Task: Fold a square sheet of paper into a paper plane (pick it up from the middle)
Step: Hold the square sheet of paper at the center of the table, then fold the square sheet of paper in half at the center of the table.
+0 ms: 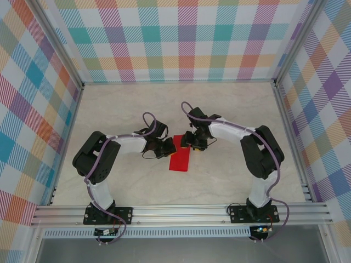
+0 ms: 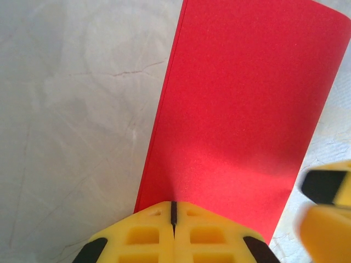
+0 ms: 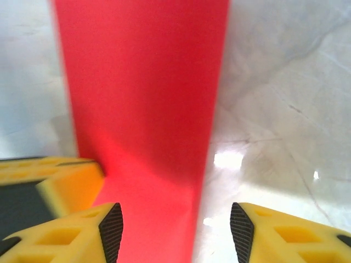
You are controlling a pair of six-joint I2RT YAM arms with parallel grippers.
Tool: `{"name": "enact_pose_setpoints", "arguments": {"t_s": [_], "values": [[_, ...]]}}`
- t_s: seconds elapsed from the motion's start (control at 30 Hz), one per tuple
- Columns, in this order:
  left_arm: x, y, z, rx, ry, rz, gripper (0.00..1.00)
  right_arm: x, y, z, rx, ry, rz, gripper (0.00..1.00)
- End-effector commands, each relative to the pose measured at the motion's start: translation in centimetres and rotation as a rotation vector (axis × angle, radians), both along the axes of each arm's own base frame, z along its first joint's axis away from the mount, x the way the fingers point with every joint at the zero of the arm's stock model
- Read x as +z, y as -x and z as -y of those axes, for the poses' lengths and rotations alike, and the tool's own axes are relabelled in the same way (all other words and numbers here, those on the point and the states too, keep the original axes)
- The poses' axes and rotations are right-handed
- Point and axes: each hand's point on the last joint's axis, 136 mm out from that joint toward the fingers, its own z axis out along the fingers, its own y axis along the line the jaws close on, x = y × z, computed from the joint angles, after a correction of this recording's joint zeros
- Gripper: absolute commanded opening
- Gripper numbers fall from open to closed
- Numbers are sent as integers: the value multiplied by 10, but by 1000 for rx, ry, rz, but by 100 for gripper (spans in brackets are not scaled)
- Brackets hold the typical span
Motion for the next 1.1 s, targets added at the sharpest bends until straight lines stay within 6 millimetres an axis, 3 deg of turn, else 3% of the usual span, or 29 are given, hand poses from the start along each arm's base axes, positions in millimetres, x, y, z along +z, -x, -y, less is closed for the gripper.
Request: {"name": "enact_pose_setpoints", "arguments": {"t_s": [0.0, 0.1, 0.17, 0.33, 0.67, 1.07], "values": [[-46, 33, -30, 3, -180, -129, 0, 37, -1, -5, -15, -86, 92, 57], [-47, 33, -30, 5, -182, -130, 0, 44, 4, -13, -5, -162, 90, 50], [-48, 33, -31, 5, -185, -132, 0, 44, 7, -23, 7, -209, 65, 39], [-50, 33, -31, 7, -188, -134, 0, 26, 8, -36, 21, -224, 1, 18], [-50, 34, -32, 6, -201, -145, 0, -10, 17, -44, 31, -139, -92, 16], [-60, 44, -44, 23, -250, -184, 0, -50, 29, -16, 38, -20, -126, 15]]}}
